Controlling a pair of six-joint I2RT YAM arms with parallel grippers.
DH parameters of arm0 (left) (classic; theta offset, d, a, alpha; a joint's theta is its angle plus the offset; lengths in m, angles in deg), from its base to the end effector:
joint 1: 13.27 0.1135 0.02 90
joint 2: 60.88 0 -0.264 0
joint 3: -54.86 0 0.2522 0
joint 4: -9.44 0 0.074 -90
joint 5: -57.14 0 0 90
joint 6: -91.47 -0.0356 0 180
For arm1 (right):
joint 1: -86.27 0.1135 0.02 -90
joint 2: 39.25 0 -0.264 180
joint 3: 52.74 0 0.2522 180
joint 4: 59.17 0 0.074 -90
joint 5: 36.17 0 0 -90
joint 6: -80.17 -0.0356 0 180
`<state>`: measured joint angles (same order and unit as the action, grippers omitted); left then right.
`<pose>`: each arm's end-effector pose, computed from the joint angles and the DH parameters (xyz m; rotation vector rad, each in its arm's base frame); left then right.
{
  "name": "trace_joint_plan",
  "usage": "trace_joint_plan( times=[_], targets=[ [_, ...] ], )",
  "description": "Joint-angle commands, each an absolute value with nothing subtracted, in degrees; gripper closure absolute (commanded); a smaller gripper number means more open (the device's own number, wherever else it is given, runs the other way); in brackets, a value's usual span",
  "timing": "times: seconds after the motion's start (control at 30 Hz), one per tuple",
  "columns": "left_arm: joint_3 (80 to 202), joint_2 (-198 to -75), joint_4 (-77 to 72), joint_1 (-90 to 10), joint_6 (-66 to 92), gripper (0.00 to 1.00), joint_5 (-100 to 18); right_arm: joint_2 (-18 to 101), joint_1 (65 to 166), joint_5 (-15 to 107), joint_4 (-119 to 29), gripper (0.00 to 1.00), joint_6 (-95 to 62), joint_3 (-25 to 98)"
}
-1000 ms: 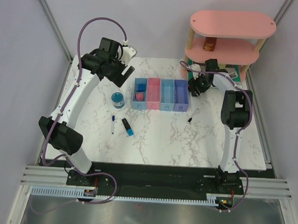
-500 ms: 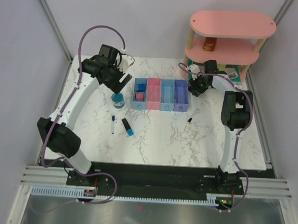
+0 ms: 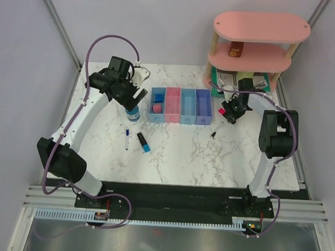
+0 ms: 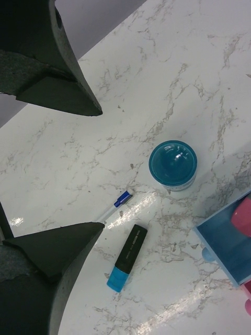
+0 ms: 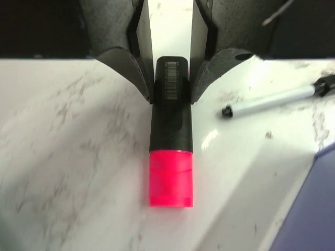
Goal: Sort the stationery into containers
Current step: Pick up the pen from the center of the board, then place the pen in the storage box.
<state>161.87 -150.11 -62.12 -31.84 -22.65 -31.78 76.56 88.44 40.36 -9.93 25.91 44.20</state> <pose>0.3048 -0.1017 0.3661 0.9065 2.3410 0.0634 0.4135 0.0240 0.1688 -0.9373 2.5388 0.1548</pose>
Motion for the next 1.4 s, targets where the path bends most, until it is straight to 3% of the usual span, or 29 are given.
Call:
trace_joint_plan(
  times=[0.0,0.33,0.73,1.0,1.37],
  targets=[
    [157.68,-146.14,-59.52,-31.55,-24.54,0.11,-35.67,68.16,87.41,41.88,-5.6,0.93,21.73,42.24],
    [142.46,-139.98,-52.92,-31.91,-52.27,0.1,-43.93,54.89,87.32,36.1,1.33,0.93,13.99,44.69],
    [129.18,-135.58,-50.9,-36.12,-102.8,0.01,-55.27,57.06,92.24,29.23,2.84,0.92,4.67,54.71],
    [130.14,-144.7,-51.51,-36.83,-119.19,0.03,-53.87,60.41,95.32,29.58,1.17,0.92,3.35,56.82],
    [132.17,-153.5,-54.94,-36.83,-125.44,0.05,-52.38,64.45,97.6,27.64,-12.35,0.93,-4.64,52.0]
  ],
)
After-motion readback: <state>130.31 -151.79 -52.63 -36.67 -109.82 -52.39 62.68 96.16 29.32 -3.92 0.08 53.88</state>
